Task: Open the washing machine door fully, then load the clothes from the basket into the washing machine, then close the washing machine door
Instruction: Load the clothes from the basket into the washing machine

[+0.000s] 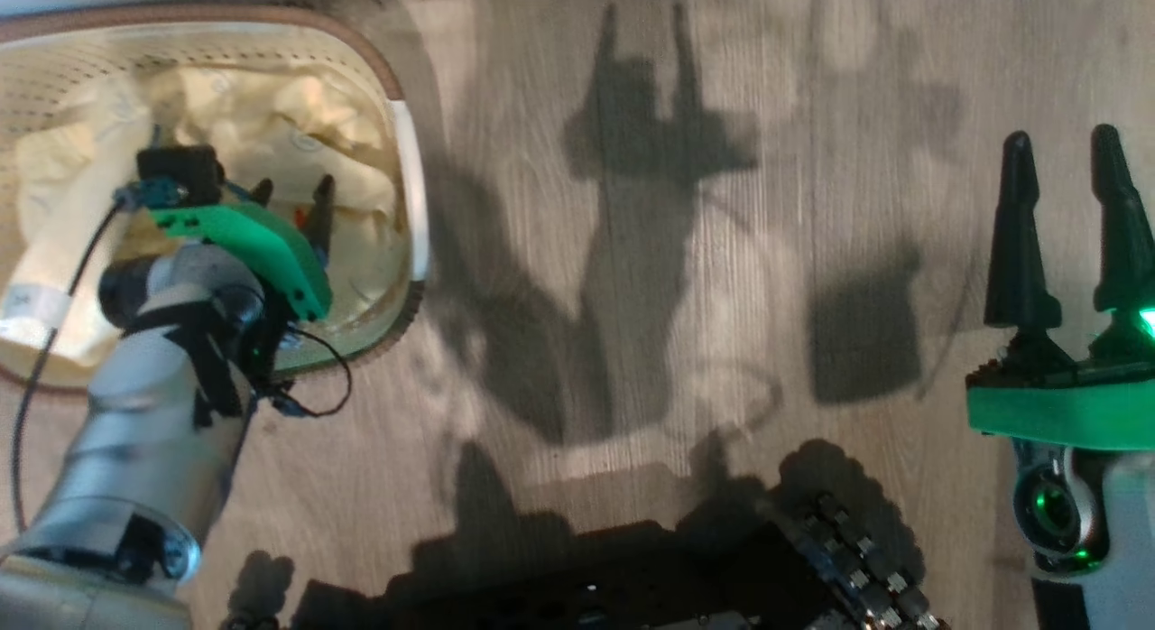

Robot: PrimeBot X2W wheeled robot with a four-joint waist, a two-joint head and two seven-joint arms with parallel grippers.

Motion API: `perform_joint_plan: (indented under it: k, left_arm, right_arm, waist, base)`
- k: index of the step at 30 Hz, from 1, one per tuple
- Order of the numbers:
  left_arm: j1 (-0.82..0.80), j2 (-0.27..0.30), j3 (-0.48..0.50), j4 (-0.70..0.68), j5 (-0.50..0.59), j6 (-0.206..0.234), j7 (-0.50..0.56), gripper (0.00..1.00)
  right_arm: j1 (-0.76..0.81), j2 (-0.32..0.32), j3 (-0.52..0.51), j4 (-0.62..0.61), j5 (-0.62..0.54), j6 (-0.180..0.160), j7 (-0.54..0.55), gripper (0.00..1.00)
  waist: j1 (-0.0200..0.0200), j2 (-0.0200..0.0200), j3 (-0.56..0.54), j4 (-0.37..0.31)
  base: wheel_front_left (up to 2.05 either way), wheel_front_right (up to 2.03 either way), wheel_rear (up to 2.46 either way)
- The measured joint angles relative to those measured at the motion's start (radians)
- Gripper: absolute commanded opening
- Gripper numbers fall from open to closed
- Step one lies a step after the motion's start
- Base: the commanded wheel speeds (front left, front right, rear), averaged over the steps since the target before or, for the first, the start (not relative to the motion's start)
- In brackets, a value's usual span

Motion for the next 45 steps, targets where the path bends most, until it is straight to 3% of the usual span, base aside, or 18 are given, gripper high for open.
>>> perform_joint_plan:
  k: [12,13,14,15,16,23,37,41,45]
  left_arm:
    - [-0.075,0.037,-0.04,0.124,-0.056,0.0,0.047,1.0]
    - [-0.078,0.039,-0.042,0.132,-0.056,0.0,0.047,0.9]
    - [-0.08,0.04,-0.043,0.141,-0.059,0.0,0.05,0.68]
    - [-0.082,0.041,-0.047,0.151,-0.065,0.0,0.056,0.42]
    - [-0.082,0.041,-0.047,0.151,-0.065,0.0,0.056,0.0]
    - [-0.097,0.039,-0.062,0.186,-0.066,0.0,0.053,0.0]
    - [-0.093,0.037,-0.113,0.189,-0.028,0.01,-0.115,0.0]
    - [-0.082,0.04,-0.111,0.14,-0.014,0.029,-0.134,0.0]
    - [-0.022,0.047,-0.081,-0.023,0.018,0.074,-0.135,0.0]
  right_arm:
    - [-0.01,0.0,0.019,-0.014,0.024,0.0,0.0,1.0]
    - [-0.01,0.0,0.019,-0.017,0.025,0.0,0.0,1.0]
    - [-0.01,0.0,0.02,-0.018,0.026,0.0,0.0,1.0]
    - [-0.01,0.0,0.02,-0.02,0.026,0.0,0.0,1.0]
    - [-0.01,0.0,0.02,-0.02,0.026,0.0,0.0,1.0]
    - [-0.01,0.0,0.013,-0.026,0.026,0.0,0.0,1.0]
    - [-0.009,0.0,-0.02,-0.024,0.022,0.0,0.0,1.0]
    - [-0.008,0.0,-0.03,-0.023,0.006,0.0,0.0,1.0]
    - [-0.001,0.0,-0.05,-0.015,-0.017,0.0,0.0,1.0]
  waist:
    - [-0.0002,0.0001,0.056,-0.057]
    - [-0.0002,0.0,0.058,-0.059]
    - [-0.0001,0.0,0.06,-0.061]
    - [-0.0001,0.0,0.061,-0.063]
    - [-0.0001,0.0,0.061,-0.063]
    - [-0.0001,0.0,0.058,-0.061]
    - [-0.0003,0.0001,-0.008,0.0]
    - [-0.0002,0.0001,-0.034,0.022]
    - [-0.0002,0.0001,-0.07,0.048]
  base:
    - [0.0,0.0,0.0]
    - [0.0,0.0,0.0]
    - [0.0,0.0,0.0]
    - [0.0,0.0,0.0]
    - [0.0,0.0,0.0]
    - [0.0,0.0,0.0]
    - [0.0,0.0,0.0]
    - [0.0,0.0,0.0]
    - [0.0,0.0,0.0]
